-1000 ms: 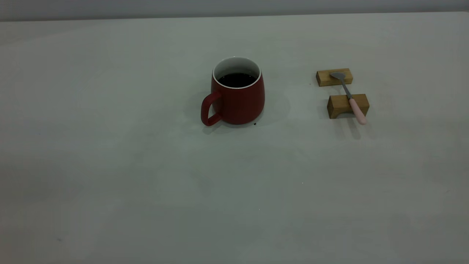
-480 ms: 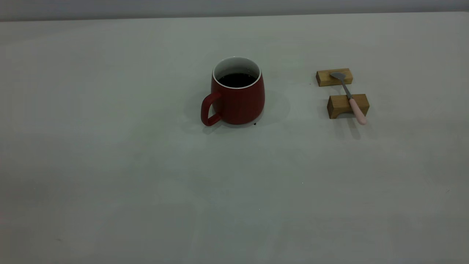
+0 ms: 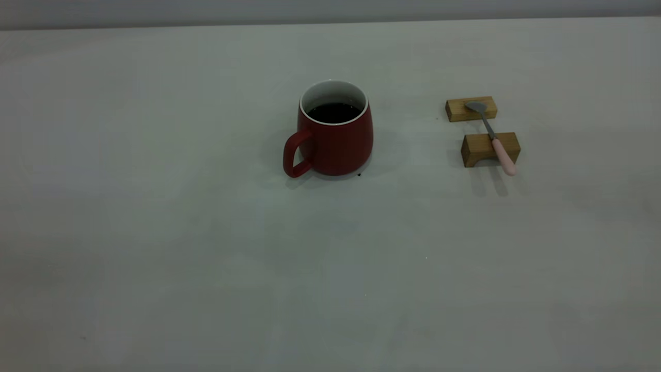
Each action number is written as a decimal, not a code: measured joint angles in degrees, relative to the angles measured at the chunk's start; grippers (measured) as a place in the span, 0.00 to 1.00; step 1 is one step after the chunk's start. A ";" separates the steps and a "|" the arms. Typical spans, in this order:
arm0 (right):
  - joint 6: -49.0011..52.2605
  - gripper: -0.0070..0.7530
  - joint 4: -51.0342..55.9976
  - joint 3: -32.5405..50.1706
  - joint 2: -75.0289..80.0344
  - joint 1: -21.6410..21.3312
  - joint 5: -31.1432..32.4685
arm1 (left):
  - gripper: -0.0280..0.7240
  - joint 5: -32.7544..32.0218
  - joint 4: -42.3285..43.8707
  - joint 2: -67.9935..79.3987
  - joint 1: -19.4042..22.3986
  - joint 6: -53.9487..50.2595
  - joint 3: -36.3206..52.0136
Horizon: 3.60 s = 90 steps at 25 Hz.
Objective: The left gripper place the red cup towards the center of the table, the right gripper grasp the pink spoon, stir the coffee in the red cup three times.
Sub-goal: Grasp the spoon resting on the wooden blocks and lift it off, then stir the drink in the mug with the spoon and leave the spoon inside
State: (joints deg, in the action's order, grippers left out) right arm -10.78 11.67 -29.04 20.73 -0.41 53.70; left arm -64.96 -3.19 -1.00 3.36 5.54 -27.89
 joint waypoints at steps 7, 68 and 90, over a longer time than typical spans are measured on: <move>-6.28 0.83 11.36 -0.16 24.39 0.00 -11.80 | 0.82 -0.05 0.00 0.00 0.00 0.00 0.00; -16.91 0.17 14.48 -46.89 114.57 9.04 -22.02 | 0.82 -0.05 0.00 0.00 0.00 -0.05 0.00; -1.50 0.17 85.07 -46.84 110.54 13.03 11.45 | 0.82 -0.05 0.00 0.00 0.00 -0.05 0.00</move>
State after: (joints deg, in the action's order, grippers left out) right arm -12.28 96.74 -75.87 131.27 12.62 65.15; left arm -65.01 -3.19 -1.00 3.36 5.49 -27.89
